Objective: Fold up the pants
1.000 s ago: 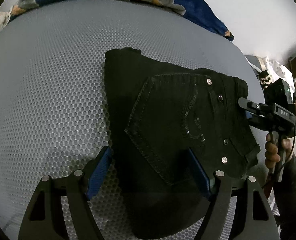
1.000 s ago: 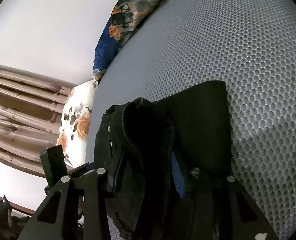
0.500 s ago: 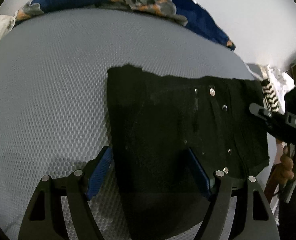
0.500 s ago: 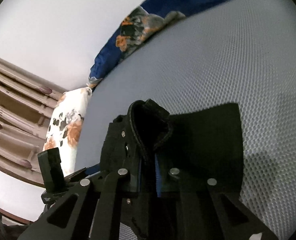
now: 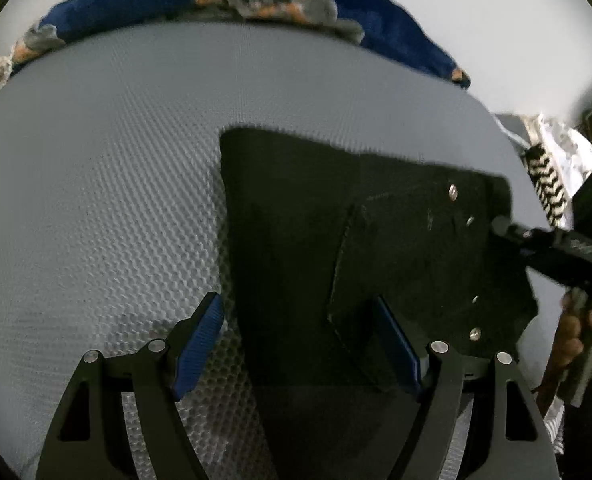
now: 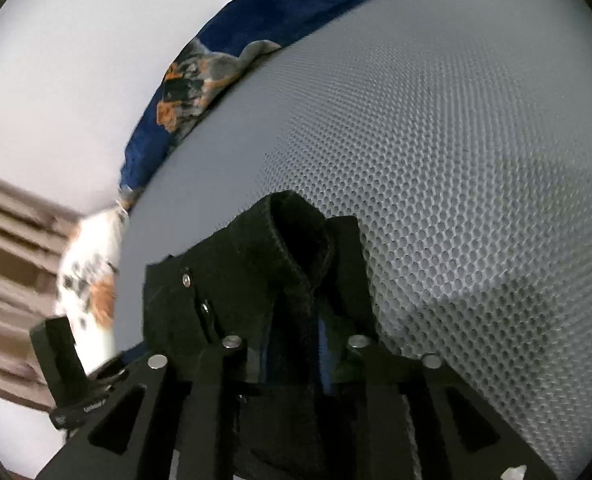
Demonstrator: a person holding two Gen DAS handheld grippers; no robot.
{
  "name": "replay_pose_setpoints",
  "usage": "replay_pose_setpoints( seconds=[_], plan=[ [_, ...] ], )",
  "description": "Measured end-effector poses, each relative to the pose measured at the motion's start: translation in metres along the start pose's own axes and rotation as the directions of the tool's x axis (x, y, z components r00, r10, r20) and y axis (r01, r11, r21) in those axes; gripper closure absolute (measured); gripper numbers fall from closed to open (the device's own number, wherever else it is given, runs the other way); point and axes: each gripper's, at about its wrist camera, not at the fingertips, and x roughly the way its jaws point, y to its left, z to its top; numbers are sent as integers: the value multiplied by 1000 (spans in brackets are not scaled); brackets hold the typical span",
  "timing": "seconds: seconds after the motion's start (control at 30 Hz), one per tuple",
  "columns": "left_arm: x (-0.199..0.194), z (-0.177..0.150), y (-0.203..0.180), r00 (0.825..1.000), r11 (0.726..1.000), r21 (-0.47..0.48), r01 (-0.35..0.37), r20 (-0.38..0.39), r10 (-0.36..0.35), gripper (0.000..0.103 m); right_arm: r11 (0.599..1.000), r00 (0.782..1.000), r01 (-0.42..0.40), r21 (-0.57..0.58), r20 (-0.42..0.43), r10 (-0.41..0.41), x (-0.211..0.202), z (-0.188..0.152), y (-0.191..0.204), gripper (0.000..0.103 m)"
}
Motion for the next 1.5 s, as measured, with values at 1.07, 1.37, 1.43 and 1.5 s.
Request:
replay_pose_setpoints(
  seconds=[1.07, 1.37, 1.43, 1.5],
  plan=[
    [-10, -52, -13, 999, 993, 121, -19, -45, 25, 26, 989, 990, 140, -47, -8, -140, -46, -81, 13, 93],
    [-5, -52, -20, 998, 988, 143, -51, -22, 55, 26, 985, 985, 167, -48, -29, -168, -36, -81, 11, 92],
    [-4, -52, -22, 998, 988, 144, -55, -16, 57, 26, 987, 986, 161, -28, -28, -162, -34, -79, 12, 91],
    [-4, -54, -20, 998, 988, 143, -55, -11, 57, 26, 987, 987, 159, -20, -25, -159, -33, -79, 13, 90]
  ],
)
